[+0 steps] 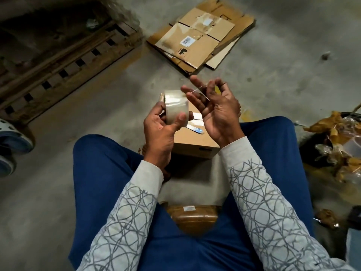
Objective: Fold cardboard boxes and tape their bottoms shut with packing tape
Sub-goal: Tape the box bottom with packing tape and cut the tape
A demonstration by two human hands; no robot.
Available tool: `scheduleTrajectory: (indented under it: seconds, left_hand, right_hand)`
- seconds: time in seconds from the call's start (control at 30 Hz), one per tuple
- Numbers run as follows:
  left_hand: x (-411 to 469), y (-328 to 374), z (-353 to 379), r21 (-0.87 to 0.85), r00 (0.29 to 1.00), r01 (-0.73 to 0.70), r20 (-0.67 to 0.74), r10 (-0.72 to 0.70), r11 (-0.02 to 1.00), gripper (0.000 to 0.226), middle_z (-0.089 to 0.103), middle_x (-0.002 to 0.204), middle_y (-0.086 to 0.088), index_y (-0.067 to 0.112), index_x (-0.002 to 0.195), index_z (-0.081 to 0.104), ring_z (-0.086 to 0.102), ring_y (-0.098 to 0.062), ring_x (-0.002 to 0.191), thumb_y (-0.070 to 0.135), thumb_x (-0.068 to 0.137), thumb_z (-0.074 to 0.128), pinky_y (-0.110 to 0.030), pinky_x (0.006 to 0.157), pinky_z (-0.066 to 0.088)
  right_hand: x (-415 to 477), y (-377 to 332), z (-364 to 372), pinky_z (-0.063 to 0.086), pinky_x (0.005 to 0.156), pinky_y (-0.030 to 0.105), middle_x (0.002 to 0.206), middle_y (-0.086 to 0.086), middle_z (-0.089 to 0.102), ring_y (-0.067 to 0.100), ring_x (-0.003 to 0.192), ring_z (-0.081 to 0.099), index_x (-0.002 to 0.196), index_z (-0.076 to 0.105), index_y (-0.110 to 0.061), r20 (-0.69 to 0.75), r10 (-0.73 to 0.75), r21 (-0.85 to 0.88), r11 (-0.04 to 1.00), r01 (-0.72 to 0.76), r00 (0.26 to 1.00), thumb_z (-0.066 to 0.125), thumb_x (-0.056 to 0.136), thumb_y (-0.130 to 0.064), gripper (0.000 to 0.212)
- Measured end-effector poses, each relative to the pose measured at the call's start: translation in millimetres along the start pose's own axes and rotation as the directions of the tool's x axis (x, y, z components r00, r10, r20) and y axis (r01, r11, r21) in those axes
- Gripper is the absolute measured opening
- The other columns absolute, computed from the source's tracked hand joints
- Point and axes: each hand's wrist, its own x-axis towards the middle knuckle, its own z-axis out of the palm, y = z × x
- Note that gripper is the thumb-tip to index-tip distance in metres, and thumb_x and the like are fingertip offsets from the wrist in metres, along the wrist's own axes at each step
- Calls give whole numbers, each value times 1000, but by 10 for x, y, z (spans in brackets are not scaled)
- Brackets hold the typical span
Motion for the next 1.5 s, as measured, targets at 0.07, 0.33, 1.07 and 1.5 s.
scheduleTrajectory:
  seconds: [0.07,0.33,1.07,1.5]
  left_hand:
    - [0,-2,3,29,993,-82,-81,84,996,36,71,112,-14,8,118,61,70,-38,104,1,85,74,-51,93,57]
    - [-41,62,-47,-85,987,-155,-63,150,984,33,66,118,-20,12,110,60,68,-45,104,1,83,75,-42,84,59]
    - [-102,335,-494,-317,873,2,463,153,949,33,71,115,5,29,97,73,70,-20,106,11,71,83,-26,74,62]
    - [79,331,-665,-24,945,-168,282,168,985,41,64,87,2,29,80,65,60,-17,87,1,53,79,-29,61,51]
  right_hand:
    - [-20,66,50,63,73,39,95,20,74,40,87,74,112,36,-13,-30,9,50,999,-7,1000,40,107,-7,9]
    - [-7,92,197,63,65,36,80,15,71,36,75,74,113,39,-12,-90,-40,55,997,45,995,46,105,-4,13]
    - [307,-380,-242,61,70,38,81,15,71,37,81,73,119,46,-8,-328,-133,162,967,195,935,45,99,7,25]
    - [56,-538,-368,55,54,26,102,1,70,26,103,70,108,57,-18,-143,-27,-387,922,-31,989,61,99,-21,11]
